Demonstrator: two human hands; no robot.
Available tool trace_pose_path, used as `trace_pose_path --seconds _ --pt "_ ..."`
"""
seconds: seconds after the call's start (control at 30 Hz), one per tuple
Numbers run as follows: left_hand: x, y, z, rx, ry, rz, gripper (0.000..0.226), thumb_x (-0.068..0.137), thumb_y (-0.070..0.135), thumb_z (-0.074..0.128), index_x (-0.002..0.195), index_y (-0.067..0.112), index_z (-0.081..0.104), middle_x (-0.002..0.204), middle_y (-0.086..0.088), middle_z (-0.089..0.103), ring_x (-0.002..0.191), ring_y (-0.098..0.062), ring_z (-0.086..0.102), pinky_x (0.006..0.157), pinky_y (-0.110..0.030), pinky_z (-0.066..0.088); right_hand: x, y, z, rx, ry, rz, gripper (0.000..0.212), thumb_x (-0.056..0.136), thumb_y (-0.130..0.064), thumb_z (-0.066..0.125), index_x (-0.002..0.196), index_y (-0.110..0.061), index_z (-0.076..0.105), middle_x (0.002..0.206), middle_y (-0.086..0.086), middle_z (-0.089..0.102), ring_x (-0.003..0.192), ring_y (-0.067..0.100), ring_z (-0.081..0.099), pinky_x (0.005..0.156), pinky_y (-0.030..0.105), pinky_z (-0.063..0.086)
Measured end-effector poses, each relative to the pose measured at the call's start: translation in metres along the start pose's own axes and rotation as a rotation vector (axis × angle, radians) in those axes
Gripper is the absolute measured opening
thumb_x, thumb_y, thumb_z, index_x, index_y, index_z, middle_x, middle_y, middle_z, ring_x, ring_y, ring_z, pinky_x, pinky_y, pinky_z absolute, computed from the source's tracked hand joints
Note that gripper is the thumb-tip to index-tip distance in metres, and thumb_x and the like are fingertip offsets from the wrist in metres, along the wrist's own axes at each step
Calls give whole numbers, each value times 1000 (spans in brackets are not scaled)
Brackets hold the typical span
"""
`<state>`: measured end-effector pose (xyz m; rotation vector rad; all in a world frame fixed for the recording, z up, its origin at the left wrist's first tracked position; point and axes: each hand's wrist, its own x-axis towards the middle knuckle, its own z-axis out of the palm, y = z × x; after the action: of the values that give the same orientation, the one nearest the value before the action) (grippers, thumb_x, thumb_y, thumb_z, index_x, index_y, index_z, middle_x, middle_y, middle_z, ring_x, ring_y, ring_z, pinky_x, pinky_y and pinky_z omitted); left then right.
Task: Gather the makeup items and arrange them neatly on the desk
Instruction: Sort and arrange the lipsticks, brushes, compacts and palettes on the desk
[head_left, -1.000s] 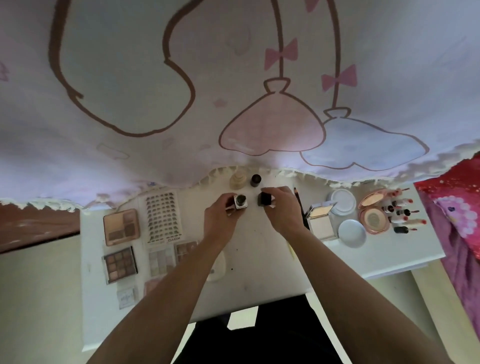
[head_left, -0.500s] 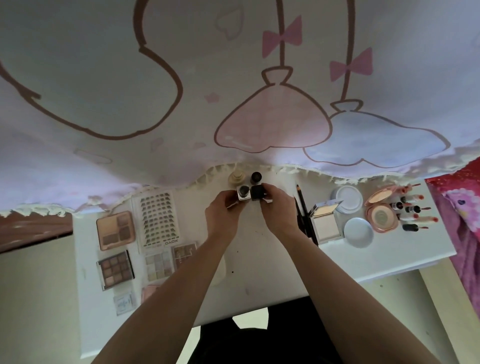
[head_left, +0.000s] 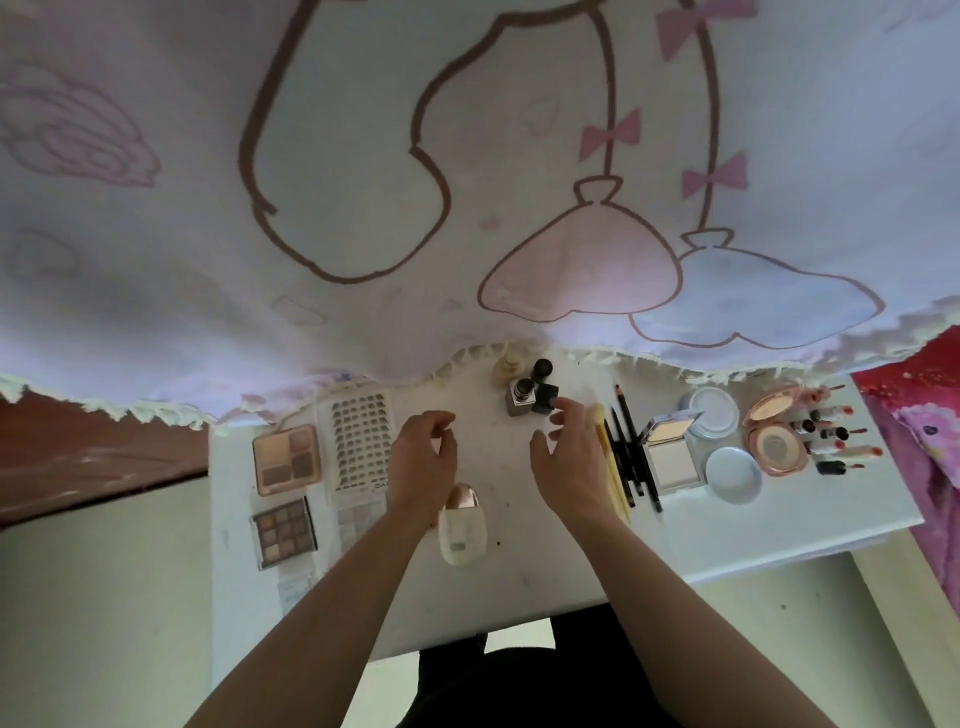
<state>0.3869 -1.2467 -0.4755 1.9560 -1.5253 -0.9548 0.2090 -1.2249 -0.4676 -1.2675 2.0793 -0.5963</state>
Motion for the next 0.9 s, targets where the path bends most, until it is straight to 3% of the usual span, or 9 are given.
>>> trace_pose_path --seconds 0.07,0.13,0.4,0.67,0.9 --pt "-6 -15 -16 30 9 19 22 94 10 56 111 19 68 106 7 66 94 -5 59 83 -23 50 -19 -2 8 -14 -1 -13 42 93 -20 59 133 -25 44 122 -4 50 102 13 60 78 31 52" --pt "-14 -30 -30 39 7 34 23 92 8 56 108 19 68 106 6 67 95 -8 60 86 -28 51 -37 -4 17 -18 -21 -5 42 94 -20 59 133 -24 44 125 -3 51 104 14 60 81 31 51" --pt "-48 -87 -71 52 -53 62 22 89 8 61 109 13 68 106 -2 66 98 -16 62 84 -23 42 -94 -18 58 -41 -112 20 40 94 -23 58 133 -22 48 131 0 50 109 18 61 88 36 52" --pt "-73 -127 -101 11 -14 29 19 89 11 64 107 12 69 104 -2 69 97 -16 63 83 -25 45 -119 -42 87 -158 -118 -29 38 89 -22 60 127 -22 55 126 2 53 118 25 48 90 35 43" --pt "-93 -151 -99 59 -63 -38 20 85 14 64 104 17 69 105 2 67 96 -17 62 80 -29 49 -126 -37 88 -306 -186 34 65 81 -34 70 138 -25 41 134 3 43 121 26 46 92 40 46"
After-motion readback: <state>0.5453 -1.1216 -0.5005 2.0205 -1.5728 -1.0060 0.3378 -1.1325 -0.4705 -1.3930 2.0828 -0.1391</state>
